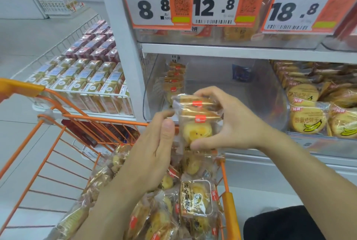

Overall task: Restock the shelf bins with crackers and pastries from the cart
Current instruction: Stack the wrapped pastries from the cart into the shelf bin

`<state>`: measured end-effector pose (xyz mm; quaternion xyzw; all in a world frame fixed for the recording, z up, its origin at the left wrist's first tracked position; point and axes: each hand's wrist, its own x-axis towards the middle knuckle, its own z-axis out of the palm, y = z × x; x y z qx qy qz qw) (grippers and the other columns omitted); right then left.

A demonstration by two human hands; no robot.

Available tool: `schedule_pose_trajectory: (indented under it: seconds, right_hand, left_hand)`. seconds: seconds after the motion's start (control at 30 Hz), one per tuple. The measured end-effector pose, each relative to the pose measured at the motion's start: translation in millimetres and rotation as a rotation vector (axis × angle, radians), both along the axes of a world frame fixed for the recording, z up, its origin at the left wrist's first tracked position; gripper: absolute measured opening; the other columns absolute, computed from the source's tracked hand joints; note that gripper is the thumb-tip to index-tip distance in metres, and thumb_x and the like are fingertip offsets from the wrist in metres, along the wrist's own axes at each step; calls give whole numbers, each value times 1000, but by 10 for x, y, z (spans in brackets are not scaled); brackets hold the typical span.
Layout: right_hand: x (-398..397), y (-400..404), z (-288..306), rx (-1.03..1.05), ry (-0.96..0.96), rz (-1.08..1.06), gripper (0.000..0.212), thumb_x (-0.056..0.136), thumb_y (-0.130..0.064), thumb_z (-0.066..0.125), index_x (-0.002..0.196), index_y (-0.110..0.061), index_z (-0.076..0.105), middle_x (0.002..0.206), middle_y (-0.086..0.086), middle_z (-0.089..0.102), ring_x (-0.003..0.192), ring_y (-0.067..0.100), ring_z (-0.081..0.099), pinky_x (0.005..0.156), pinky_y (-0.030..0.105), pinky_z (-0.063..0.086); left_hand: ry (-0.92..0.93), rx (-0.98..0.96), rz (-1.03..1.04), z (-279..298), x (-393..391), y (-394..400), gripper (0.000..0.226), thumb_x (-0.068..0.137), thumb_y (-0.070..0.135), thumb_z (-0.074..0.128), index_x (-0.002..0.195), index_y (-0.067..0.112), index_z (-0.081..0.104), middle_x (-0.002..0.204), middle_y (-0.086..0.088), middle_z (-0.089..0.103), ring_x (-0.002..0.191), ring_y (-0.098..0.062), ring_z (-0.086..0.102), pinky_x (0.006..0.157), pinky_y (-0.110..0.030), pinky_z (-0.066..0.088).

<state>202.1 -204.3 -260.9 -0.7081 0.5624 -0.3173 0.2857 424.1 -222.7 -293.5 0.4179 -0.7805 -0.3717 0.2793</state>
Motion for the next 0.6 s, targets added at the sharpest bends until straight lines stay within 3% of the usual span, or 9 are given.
schedule_pose_trajectory:
  seconds: [0.07, 0.17, 0.27, 0.37, 0.5, 0.6]
  right_hand:
    - [-95, -107, 16, -87, -86, -83, 84, 54, -48, 92, 124, -26, 52, 113, -18, 63, 103, -2, 63, 82, 16, 49]
    - [-140, -382, -67, -171, -195, -249, 84, 53, -49, 91, 123, -17, 56, 110, -15, 64, 99, -9, 63, 79, 10, 48]
    - [-80, -708, -202, -189, -111, -309, 92, 52, -57, 94, 126, -19, 56, 113, -16, 65, 103, -1, 63, 87, 15, 50]
    - [44, -914, -378, -118, 66, -246, 93, 55, -47, 96, 131, -20, 52, 112, -16, 60, 104, 3, 60, 81, 7, 43]
    - [180, -1104, -650, -33, 259, -142, 93, 55, -54, 92, 133, -22, 51, 122, -4, 67, 111, 21, 64, 90, 39, 55]
    - [224, -1219, -737, 25, 477, -119, 87, 62, -55, 87, 133, -21, 48, 117, 4, 67, 108, 30, 63, 82, 42, 55]
  left_hand:
    - [-111, -85, 65, -60, 14, -99, 64, 95, 69, 9, 138, 34, 42, 131, 21, 49, 128, 1, 42, 108, -34, 37]
    - [-449, -226, 57, -180, -25, -184, 60, 98, 61, 24, 142, 22, 39, 138, 6, 40, 133, -13, 34, 110, -40, 36]
    - [-612, -284, 48, -284, -116, -165, 62, 95, 54, 41, 144, 17, 31, 143, -3, 31, 142, -23, 23, 108, -44, 39]
    - [-632, -285, 56, -301, -201, -138, 67, 91, 56, 37, 144, 14, 33, 144, -8, 33, 143, -30, 19, 111, -45, 37]
    - [-635, -294, 68, -302, -231, -153, 66, 90, 56, 38, 142, 15, 34, 141, -8, 36, 140, -30, 23, 109, -45, 39]
    - [-647, -312, 70, -291, -233, -170, 60, 91, 52, 42, 139, 16, 37, 134, -5, 40, 133, -27, 31, 102, -42, 44]
